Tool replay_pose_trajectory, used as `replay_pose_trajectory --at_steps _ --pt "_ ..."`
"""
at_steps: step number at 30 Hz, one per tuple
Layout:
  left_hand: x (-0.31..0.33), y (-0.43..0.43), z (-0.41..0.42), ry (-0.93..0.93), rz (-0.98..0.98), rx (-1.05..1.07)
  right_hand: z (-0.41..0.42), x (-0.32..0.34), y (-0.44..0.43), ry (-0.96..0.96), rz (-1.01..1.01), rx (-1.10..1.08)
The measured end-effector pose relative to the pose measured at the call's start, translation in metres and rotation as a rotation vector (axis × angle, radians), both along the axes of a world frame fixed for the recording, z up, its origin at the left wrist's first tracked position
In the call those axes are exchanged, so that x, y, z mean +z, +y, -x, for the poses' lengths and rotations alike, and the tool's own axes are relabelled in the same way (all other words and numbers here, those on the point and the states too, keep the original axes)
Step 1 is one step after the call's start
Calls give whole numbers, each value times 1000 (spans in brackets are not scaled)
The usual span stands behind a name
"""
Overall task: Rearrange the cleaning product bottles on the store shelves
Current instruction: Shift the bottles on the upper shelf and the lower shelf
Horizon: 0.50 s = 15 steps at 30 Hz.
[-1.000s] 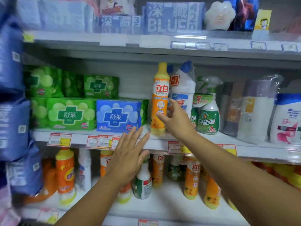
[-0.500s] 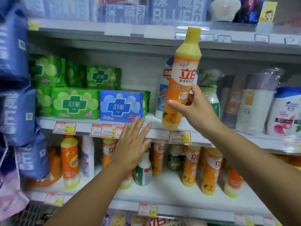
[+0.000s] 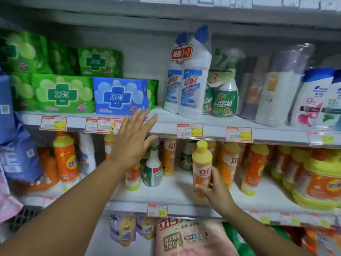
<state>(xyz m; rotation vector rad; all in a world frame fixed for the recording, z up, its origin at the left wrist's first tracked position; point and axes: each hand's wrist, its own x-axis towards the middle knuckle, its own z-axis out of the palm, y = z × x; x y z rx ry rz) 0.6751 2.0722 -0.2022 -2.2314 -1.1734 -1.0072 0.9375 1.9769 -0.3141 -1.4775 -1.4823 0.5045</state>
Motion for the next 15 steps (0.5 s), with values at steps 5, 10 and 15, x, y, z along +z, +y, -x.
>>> replay_pose_trajectory --at_steps 5,10,15 --pt "-4 5 -1 -9 -47 0 -5 -23 38 -23 38 -73" --pt "-9 11 -2 -16 -95 0 -12 -27 60 11 86 -173" --pt "-10 14 -2 0 -112 31 -22 -31 58 -83 86 -323"
